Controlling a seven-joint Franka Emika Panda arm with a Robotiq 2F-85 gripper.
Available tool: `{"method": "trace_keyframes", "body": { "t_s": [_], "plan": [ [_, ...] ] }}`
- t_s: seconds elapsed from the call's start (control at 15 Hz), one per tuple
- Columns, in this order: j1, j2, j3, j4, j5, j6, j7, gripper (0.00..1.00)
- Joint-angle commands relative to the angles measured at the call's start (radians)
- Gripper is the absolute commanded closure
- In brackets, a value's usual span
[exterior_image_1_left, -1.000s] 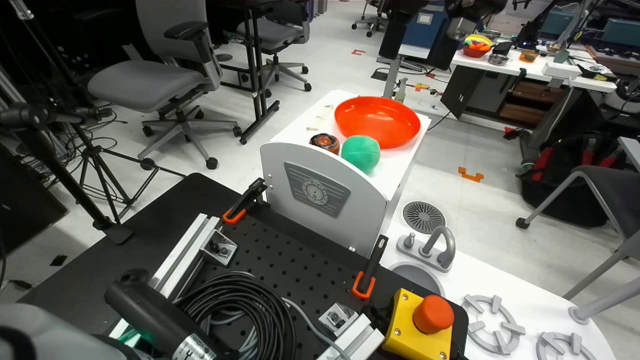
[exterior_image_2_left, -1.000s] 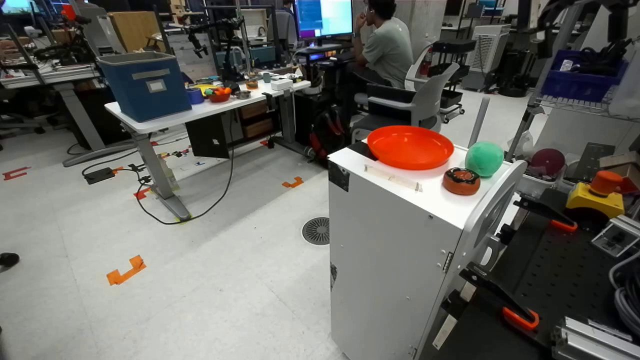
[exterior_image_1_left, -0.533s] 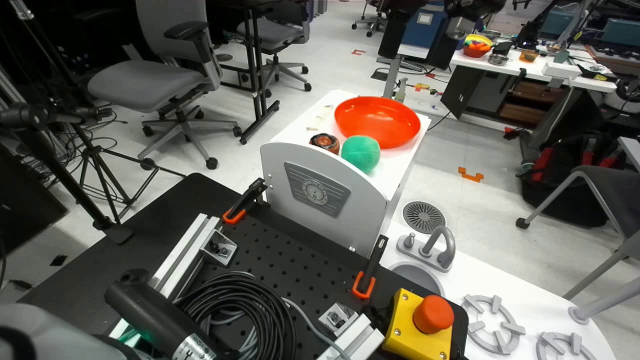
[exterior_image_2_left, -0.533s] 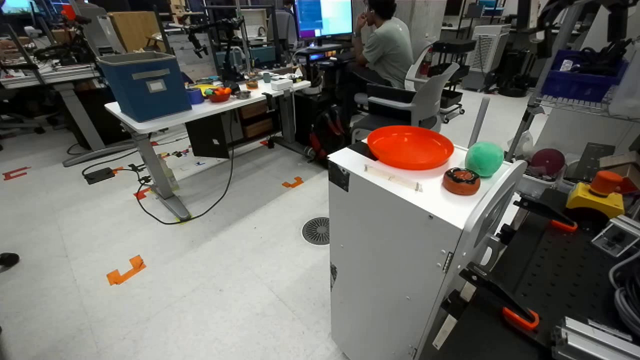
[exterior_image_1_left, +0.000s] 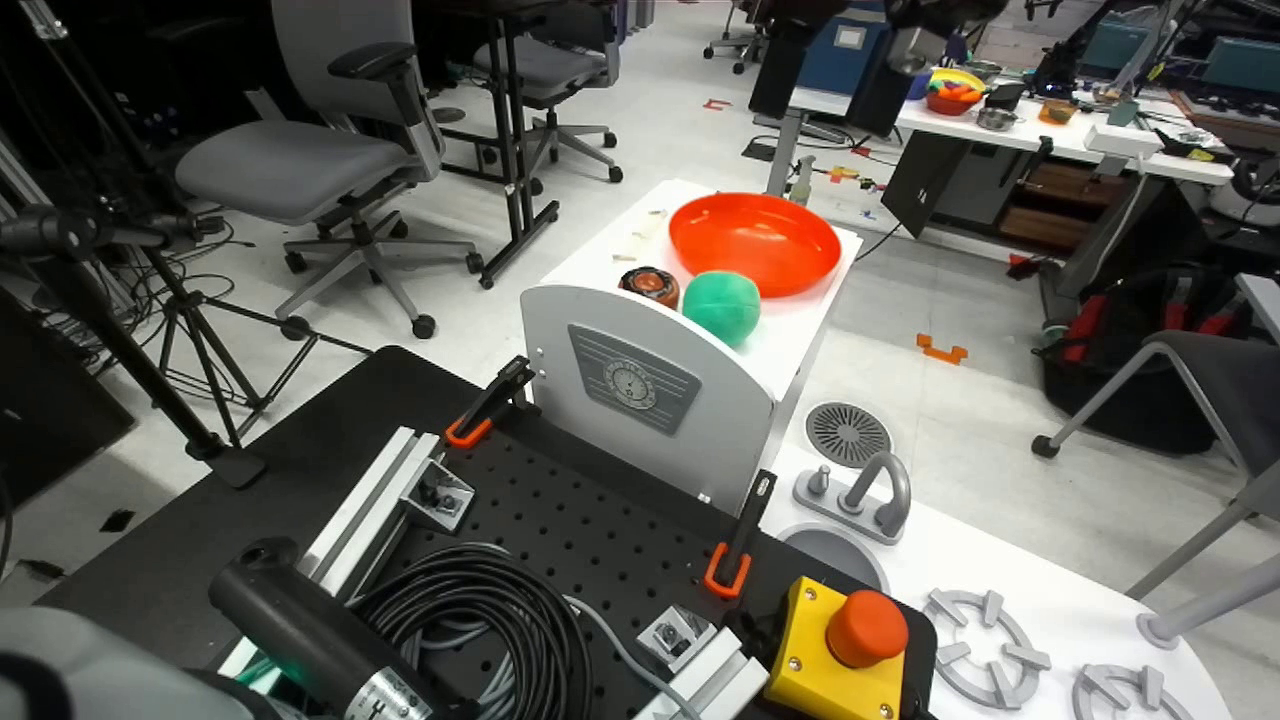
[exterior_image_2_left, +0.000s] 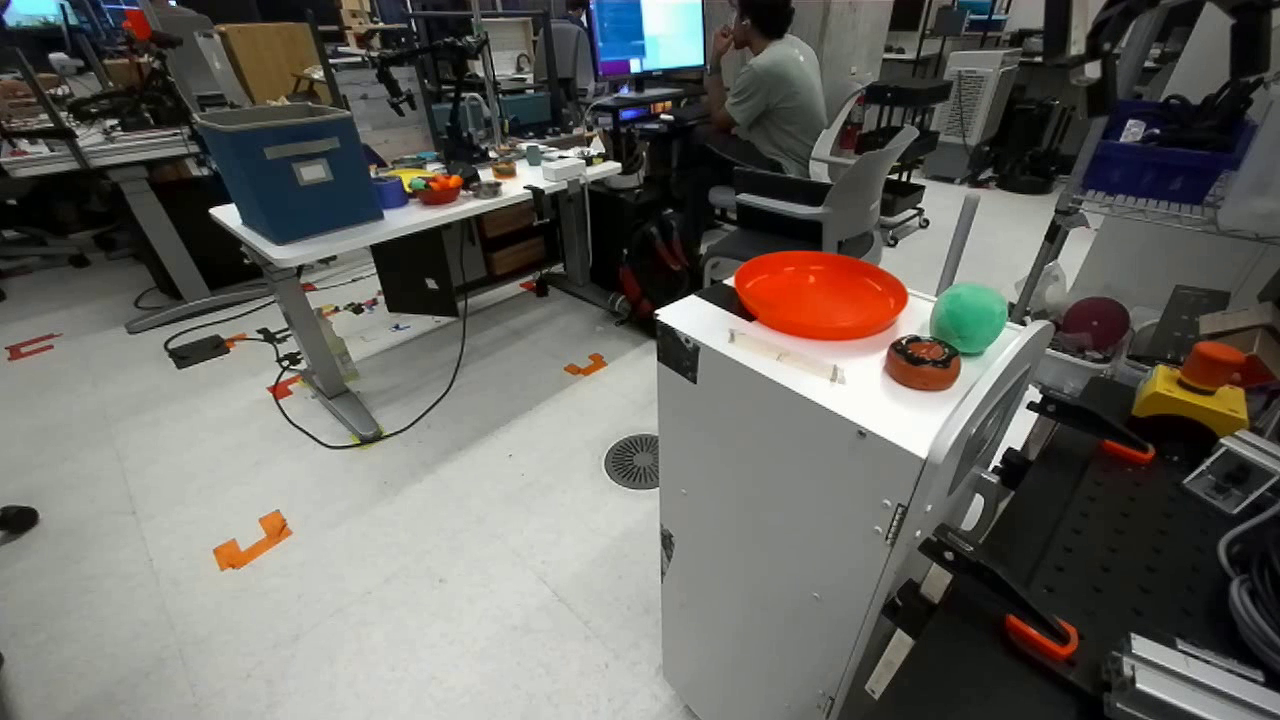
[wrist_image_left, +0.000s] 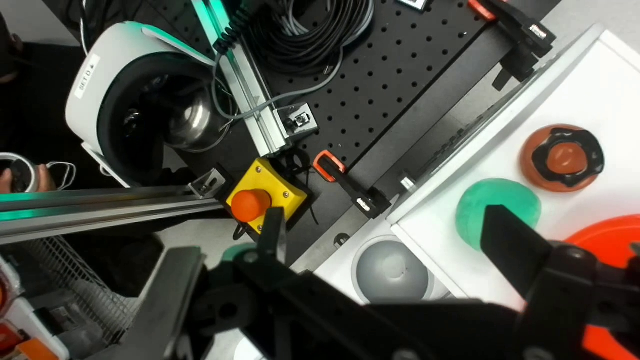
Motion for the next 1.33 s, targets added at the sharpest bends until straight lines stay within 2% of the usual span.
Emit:
{"method": "trace_keyframes", "body": {
  "t_s": [0.0,0.2,0.47,0.67,1.27],
  "plan": [
    [0.002,-0.001,0.002,0.014,0.003,0.002,-0.021,0.00],
    [0.002,-0.019,0.001,-0.003,0.018,0.062,-0.024,0.00],
    [0.004,-0.048,-0.004,-0.044,0.091,0.294,-0.040,0.00],
    [0.003,-0.057,-0.001,-0.062,0.114,0.404,-0.064,0.00],
    [0.002,-0.072,-0.003,-0.074,0.177,0.454,-0.165,0.00]
  ]
}}
